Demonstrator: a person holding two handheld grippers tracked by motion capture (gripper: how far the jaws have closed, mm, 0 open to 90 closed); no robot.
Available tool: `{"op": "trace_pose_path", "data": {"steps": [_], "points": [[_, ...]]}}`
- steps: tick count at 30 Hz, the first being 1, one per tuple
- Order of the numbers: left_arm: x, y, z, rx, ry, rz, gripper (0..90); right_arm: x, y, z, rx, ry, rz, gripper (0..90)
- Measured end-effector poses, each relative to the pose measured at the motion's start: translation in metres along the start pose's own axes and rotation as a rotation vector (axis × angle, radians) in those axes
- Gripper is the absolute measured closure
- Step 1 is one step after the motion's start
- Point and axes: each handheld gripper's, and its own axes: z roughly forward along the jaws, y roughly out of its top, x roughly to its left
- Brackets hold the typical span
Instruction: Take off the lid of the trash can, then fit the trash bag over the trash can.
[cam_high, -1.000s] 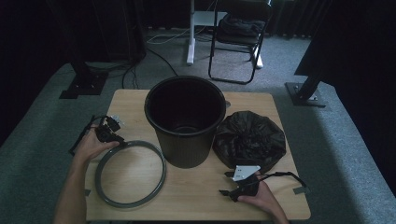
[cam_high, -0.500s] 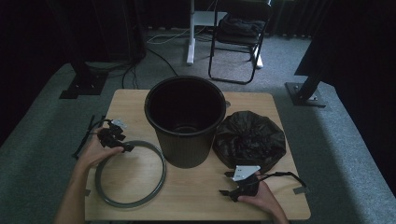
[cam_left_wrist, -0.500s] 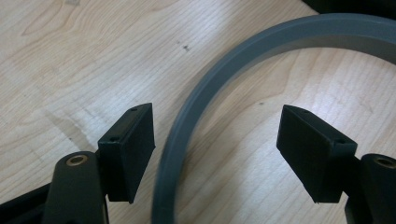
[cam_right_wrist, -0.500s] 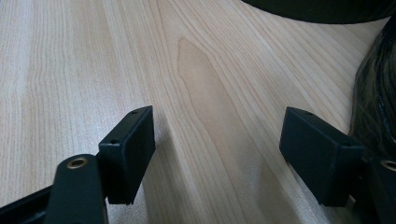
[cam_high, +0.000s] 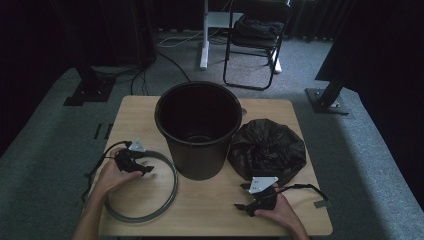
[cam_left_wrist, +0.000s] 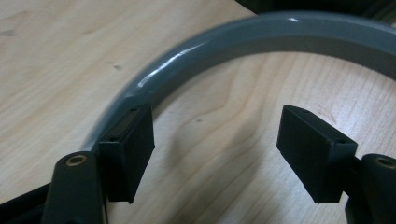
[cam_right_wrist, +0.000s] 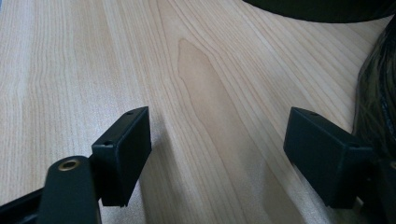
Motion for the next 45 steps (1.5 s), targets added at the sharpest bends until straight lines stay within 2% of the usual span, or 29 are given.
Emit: {"op": "trace_pose_path", "data": {"steps": [3,12,18,20,23,26,28,31,36,41,45], "points": [[-0.006,-0.001,0.008,0.010,-0.003,0.010,24.7,0.000,0.000,0.000,0.001,0.000,-0.001,22.4],[-0.012,0.003,0.011,-0.002,-0.025,0.022,24.5,0.000,0.000,0.000,0.000,-0.003,0.001,22.5],[-0.017,0.001,0.014,-0.041,-0.037,0.010,24.4,0.001,0.000,0.000,0.001,-0.010,-0.002,22.8],[-0.018,0.001,0.016,-0.047,-0.033,0.003,17.8,0.000,0.000,0.000,0.000,-0.010,0.001,22.8],[-0.020,0.001,0.017,-0.063,-0.037,0.005,17.7,0.000,0.000,0.000,-0.001,-0.012,0.001,22.8],[-0.021,0.000,0.019,-0.071,-0.068,-0.003,17.7,0.001,0.000,0.000,-0.005,-0.016,-0.001,22.8],[-0.023,0.000,0.019,-0.082,-0.070,-0.001,17.2,0.001,0.000,-0.001,-0.008,-0.018,-0.003,22.8],[-0.023,-0.003,0.019,-0.103,-0.073,-0.001,17.2,0.002,0.001,-0.004,-0.025,-0.028,0.003,22.8],[-0.022,-0.017,0.021,-0.209,-0.076,0.000,17.1,0.002,0.003,-0.009,-0.052,-0.039,0.008,23.0],[-0.022,-0.017,0.021,-0.209,-0.075,-0.001,17.1,0.002,0.005,-0.013,-0.074,-0.051,0.006,23.0],[-0.022,-0.017,0.021,-0.209,-0.075,0.000,17.1,0.001,0.010,-0.025,-0.138,-0.063,0.017,22.8]]}}
